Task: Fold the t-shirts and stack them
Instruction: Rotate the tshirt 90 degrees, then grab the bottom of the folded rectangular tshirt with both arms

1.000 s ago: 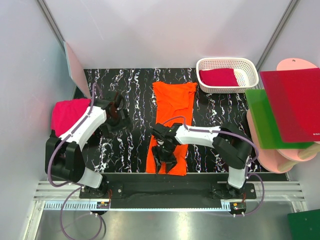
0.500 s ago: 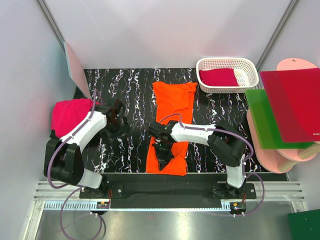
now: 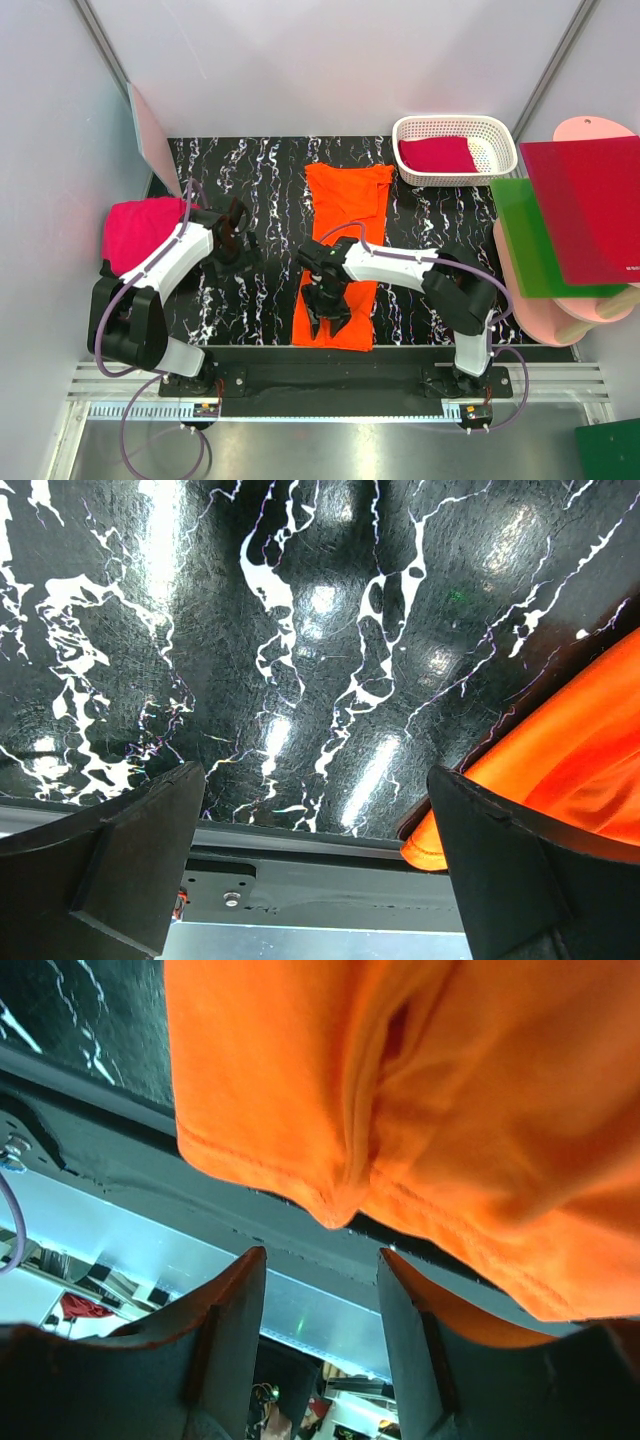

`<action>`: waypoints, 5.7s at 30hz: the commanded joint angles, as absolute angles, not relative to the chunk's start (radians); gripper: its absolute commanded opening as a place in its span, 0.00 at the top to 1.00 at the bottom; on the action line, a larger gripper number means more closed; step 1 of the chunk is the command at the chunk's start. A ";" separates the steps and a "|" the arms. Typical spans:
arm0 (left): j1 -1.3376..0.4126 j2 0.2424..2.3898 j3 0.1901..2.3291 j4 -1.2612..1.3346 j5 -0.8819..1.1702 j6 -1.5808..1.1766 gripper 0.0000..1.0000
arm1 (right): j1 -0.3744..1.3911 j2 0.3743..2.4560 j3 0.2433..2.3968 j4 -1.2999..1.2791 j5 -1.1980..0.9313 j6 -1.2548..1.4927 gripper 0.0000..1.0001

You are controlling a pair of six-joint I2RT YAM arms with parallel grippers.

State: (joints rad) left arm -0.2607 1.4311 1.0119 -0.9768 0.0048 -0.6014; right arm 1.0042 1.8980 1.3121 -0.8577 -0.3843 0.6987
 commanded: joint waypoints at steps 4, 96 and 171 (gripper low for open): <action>-0.259 1.417 1.003 -0.962 0.014 -0.589 0.01 | 1.023 2.011 1.388 -0.831 -0.428 0.650 0.48; -0.195 2.235 1.891 -1.103 0.210 -0.327 0.01 | 0.321 2.677 2.618 -0.934 0.002 0.383 0.97; -0.652 1.525 0.808 -0.575 0.394 -0.739 0.06 | 0.586 1.339 0.655 -0.581 -0.380 0.911 0.26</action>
